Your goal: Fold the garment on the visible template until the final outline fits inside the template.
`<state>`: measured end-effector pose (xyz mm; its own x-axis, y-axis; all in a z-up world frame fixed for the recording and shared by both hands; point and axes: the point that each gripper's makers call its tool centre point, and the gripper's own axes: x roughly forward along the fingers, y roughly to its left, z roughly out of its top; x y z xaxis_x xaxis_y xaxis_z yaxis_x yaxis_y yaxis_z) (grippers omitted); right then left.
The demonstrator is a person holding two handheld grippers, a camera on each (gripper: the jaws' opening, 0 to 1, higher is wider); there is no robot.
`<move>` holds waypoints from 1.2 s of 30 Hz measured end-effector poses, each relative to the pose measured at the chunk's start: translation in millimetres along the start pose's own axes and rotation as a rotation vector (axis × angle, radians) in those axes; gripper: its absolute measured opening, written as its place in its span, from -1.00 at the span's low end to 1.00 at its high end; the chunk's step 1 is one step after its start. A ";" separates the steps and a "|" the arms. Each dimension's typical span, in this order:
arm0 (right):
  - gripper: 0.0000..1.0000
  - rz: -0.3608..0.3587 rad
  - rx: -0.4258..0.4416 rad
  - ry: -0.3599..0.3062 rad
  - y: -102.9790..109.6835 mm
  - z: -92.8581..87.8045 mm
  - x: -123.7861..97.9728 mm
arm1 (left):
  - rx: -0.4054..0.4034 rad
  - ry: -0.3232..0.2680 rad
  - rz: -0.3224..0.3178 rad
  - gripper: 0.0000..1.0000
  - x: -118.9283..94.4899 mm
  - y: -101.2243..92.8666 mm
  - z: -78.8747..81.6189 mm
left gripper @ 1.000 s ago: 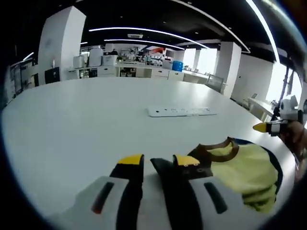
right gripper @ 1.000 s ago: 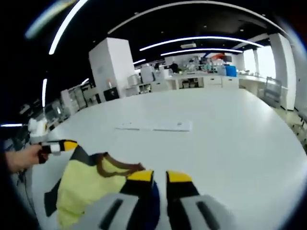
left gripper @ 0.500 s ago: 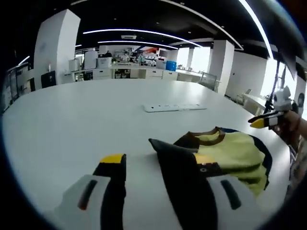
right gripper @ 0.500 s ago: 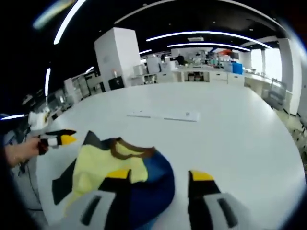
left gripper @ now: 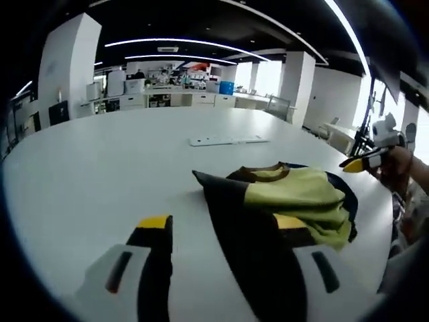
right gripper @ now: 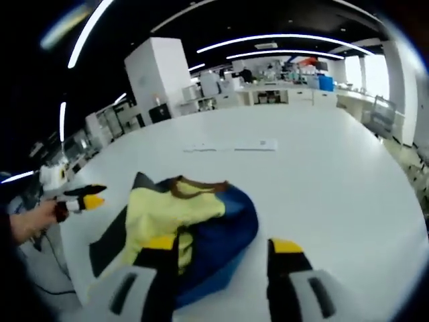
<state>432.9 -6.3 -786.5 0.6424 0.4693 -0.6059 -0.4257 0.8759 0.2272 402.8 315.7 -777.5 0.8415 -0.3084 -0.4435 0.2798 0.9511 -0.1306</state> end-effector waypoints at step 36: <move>-0.72 0.022 0.157 -0.032 44.0 -65.2 -6.6 | 0.017 0.144 0.026 -0.41 -28.4 -42.0 -83.3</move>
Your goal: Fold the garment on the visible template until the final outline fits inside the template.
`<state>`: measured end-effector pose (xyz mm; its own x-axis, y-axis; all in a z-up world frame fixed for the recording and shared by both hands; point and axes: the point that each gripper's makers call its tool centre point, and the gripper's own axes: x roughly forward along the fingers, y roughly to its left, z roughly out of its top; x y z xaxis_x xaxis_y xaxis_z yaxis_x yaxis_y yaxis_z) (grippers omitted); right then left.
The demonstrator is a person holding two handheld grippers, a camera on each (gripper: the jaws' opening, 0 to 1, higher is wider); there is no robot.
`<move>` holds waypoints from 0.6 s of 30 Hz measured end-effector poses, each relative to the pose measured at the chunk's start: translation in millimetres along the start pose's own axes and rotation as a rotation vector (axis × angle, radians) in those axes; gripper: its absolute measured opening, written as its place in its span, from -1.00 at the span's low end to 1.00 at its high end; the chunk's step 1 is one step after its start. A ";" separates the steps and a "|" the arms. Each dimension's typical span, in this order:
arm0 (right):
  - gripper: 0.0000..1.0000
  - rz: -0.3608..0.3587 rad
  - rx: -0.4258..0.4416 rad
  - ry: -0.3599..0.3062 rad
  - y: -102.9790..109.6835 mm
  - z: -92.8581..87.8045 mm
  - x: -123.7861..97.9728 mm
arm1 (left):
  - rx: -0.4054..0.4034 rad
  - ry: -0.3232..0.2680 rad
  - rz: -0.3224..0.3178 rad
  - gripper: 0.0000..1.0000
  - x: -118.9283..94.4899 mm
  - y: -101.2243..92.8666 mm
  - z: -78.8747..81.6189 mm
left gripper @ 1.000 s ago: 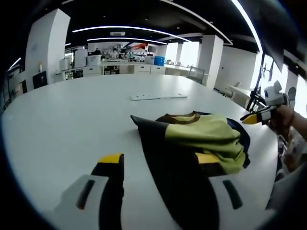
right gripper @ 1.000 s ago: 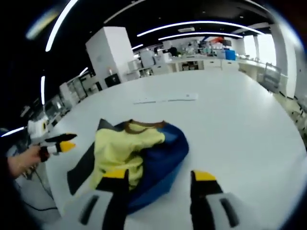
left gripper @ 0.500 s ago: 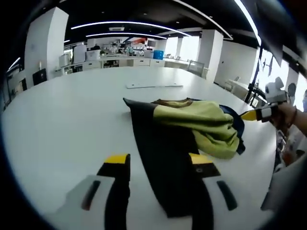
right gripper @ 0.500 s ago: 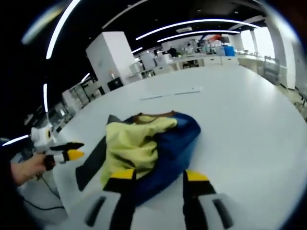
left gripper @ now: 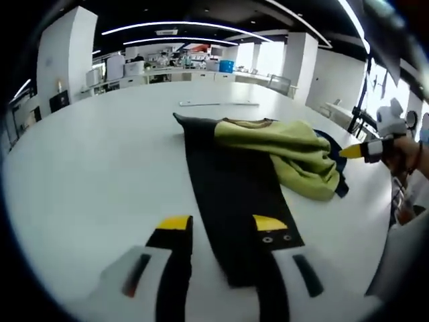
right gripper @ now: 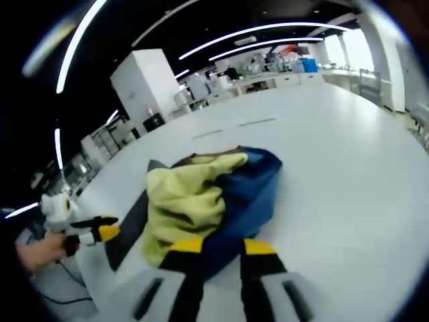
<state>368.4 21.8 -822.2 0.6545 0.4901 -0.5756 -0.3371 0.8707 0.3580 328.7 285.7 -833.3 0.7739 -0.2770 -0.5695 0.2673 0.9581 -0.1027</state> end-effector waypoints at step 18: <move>-1.00 -0.036 -0.053 -0.043 0.2 4.8 -3.2 | 0.079 -0.014 0.028 -0.81 3.5 0.5 -8.9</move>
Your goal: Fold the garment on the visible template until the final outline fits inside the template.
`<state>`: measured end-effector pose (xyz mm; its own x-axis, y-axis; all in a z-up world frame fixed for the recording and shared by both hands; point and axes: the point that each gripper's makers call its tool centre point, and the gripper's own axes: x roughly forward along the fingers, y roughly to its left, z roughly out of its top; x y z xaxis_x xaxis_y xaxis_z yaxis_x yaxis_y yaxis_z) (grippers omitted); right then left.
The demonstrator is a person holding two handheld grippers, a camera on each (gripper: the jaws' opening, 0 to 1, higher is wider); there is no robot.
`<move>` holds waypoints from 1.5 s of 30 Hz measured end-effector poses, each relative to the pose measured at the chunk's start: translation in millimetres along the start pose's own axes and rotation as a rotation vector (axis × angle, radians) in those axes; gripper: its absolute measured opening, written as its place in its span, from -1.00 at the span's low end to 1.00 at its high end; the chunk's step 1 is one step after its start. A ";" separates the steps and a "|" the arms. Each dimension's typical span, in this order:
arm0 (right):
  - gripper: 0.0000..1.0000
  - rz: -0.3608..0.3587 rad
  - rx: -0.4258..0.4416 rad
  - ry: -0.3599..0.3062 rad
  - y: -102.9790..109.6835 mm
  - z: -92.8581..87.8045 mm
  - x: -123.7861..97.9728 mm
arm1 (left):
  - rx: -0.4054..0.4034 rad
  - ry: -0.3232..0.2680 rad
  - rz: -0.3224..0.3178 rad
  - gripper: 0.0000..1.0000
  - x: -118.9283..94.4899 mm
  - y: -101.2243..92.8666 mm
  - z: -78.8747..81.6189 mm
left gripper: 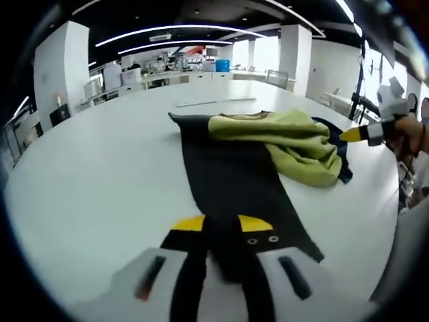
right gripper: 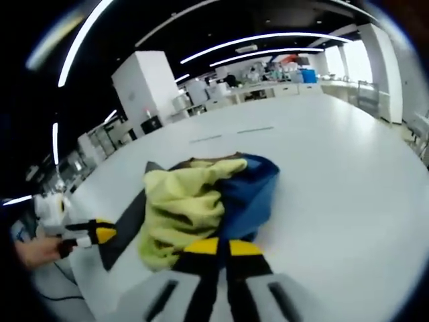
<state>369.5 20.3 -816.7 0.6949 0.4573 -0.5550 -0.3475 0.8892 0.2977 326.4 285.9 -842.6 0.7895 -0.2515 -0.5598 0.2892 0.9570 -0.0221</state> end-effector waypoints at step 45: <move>-1.00 -0.063 -0.049 -0.078 -46.6 52.5 -41.3 | -0.021 -0.028 0.092 -1.00 -36.9 58.6 32.4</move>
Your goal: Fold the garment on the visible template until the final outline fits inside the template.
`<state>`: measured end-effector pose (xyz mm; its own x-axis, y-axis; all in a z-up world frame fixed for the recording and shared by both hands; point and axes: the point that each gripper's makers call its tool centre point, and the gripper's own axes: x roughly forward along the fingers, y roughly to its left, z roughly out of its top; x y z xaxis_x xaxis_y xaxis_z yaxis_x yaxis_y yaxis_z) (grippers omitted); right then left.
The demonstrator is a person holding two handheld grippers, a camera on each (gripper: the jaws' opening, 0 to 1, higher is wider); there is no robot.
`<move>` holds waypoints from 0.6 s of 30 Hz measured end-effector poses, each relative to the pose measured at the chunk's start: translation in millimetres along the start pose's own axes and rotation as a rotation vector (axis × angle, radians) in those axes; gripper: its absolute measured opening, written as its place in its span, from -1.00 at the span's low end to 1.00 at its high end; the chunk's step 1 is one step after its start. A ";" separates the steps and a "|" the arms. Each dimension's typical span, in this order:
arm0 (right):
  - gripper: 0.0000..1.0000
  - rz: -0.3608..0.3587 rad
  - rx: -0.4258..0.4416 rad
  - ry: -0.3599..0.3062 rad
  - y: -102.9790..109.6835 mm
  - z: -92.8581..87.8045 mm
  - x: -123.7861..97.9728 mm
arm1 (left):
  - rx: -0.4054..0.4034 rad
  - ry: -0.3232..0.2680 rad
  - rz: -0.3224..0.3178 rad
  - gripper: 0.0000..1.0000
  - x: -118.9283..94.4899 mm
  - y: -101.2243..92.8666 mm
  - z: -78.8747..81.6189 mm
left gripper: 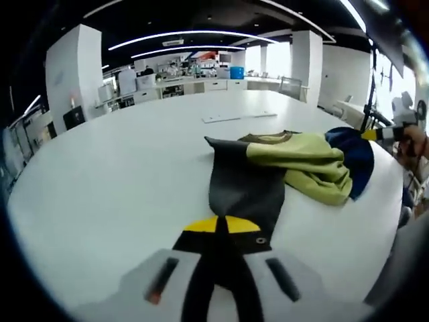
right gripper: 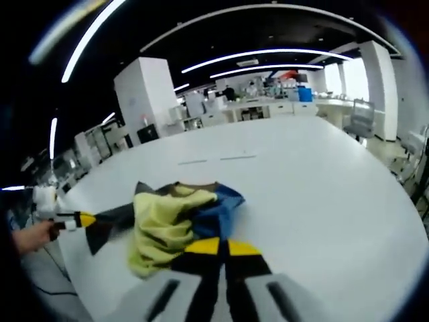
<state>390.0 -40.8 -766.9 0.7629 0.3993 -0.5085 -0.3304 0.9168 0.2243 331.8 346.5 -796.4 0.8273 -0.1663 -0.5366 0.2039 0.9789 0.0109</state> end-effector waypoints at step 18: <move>-1.00 -0.052 0.053 0.010 -43.0 23.8 5.4 | 0.010 0.075 0.113 -1.00 -3.7 63.2 -8.0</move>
<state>421.5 -78.1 -759.5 0.7723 0.3512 -0.5293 -0.2601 0.9350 0.2410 337.5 410.0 -800.5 0.8040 -0.0457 -0.5929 0.1172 0.9897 0.0826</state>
